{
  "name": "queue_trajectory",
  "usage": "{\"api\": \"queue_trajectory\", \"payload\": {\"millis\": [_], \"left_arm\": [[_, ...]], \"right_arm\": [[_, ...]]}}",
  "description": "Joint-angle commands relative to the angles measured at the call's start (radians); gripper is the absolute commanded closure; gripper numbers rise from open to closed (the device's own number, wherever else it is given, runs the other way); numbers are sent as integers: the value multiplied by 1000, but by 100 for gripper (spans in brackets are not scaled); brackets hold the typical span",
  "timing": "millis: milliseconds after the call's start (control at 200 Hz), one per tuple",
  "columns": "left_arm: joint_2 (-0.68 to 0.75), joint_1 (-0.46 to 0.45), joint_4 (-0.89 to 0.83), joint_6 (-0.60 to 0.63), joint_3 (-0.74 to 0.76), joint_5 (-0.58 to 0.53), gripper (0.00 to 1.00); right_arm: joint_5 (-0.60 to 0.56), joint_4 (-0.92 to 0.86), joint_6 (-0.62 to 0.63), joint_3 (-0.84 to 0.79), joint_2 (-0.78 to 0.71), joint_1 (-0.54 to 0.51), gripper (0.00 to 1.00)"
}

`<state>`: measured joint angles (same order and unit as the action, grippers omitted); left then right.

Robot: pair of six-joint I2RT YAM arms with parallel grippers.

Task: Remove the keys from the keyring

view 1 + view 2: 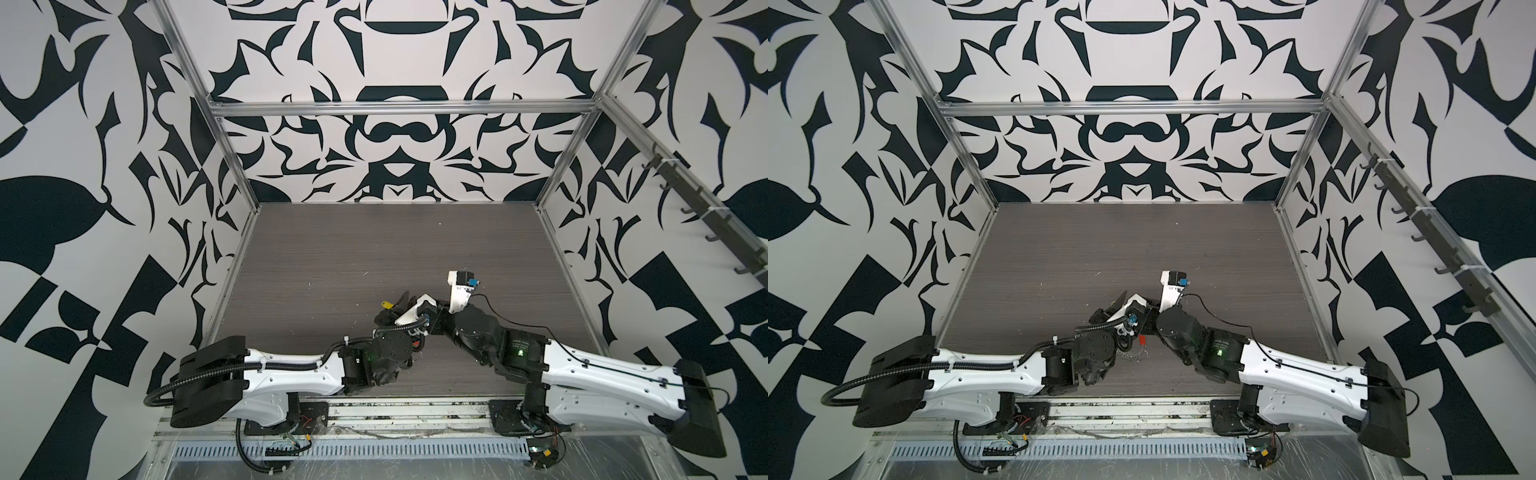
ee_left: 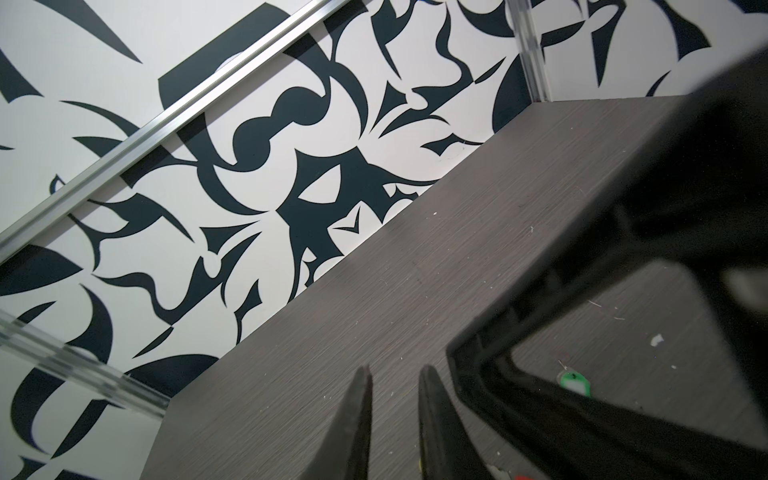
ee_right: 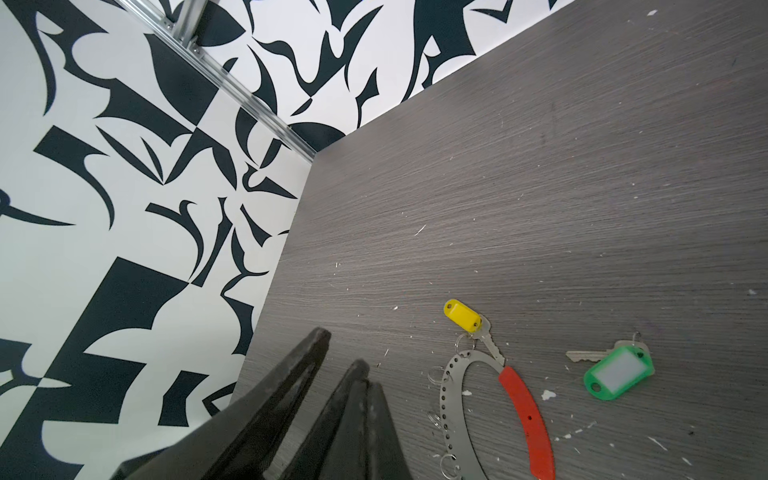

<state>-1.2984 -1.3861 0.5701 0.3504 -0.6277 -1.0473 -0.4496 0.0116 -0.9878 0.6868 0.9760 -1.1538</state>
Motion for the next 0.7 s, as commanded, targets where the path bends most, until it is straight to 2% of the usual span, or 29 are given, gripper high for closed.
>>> {"api": "queue_trajectory", "payload": {"millis": [0,125,265,450,495,510,555,625,695], "left_arm": [[99,-18,-125,-74,-6,61,61],[201,-18,-247,-202,-16,61,39],[299,-18,-391,-345,-36,71,28],[422,-18,-465,-485,-13,84,18],[454,-18,-473,-513,-1,91,16],[466,-18,-476,-520,2,94,9],[501,-18,-484,-551,15,100,0],[558,-18,-480,-578,41,110,1],[609,-18,-475,-601,67,105,1]], "right_arm": [[3,24,39,14,-35,-5,99],[21,-13,64,-1,-40,23,76],[111,-19,116,-29,-21,98,61],[370,-25,236,-13,103,227,57],[397,-34,275,3,144,232,56],[406,-38,288,9,162,231,55],[427,-54,328,33,217,232,54],[448,-76,345,74,310,229,53],[413,-62,325,83,378,216,50]]}}
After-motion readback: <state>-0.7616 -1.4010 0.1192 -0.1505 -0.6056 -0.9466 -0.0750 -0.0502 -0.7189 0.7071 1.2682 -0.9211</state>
